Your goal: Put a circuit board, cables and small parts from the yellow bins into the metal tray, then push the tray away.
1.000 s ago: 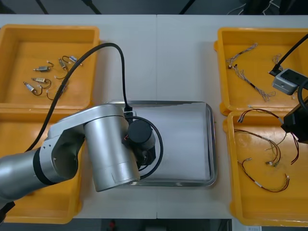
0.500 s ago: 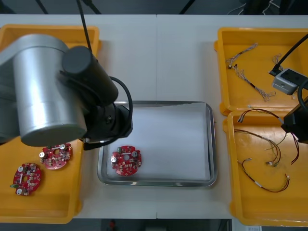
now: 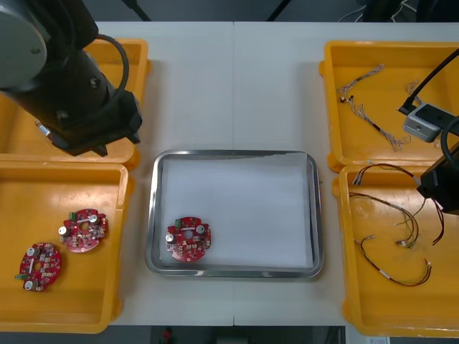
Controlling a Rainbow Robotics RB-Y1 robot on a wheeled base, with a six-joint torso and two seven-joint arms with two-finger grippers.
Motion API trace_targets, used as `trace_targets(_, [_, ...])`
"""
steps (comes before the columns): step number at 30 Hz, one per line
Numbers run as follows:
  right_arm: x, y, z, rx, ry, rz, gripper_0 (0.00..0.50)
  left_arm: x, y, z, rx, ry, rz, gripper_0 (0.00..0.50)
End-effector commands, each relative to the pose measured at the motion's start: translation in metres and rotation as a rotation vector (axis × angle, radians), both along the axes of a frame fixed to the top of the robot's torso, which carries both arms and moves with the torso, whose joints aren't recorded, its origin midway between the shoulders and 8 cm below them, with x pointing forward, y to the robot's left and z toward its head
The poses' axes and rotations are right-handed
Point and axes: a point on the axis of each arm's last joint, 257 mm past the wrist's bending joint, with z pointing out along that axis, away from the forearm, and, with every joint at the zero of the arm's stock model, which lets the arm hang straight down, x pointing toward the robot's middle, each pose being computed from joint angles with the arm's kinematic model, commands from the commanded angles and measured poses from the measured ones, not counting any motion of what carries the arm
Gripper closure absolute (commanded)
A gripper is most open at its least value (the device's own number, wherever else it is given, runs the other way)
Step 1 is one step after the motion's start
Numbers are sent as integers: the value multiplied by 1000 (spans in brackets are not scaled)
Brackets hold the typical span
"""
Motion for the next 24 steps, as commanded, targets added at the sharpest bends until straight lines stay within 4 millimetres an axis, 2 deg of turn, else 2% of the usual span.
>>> trace_targets(1, [5,11,19,-46,-35,89,500,26,30,47,-43,-81,88,0])
trace_targets(8, [2,45,9,-123,-19,252,500,39,63,63,-98,-61,194,0])
trace_targets(11, [2,71,2,-135,-34,343,500,47,86,68,-103,-62,259,0])
trace_targets(24, [2,155,-24,-206,-89,639,500,88,165,77,-74,-148,466,0])
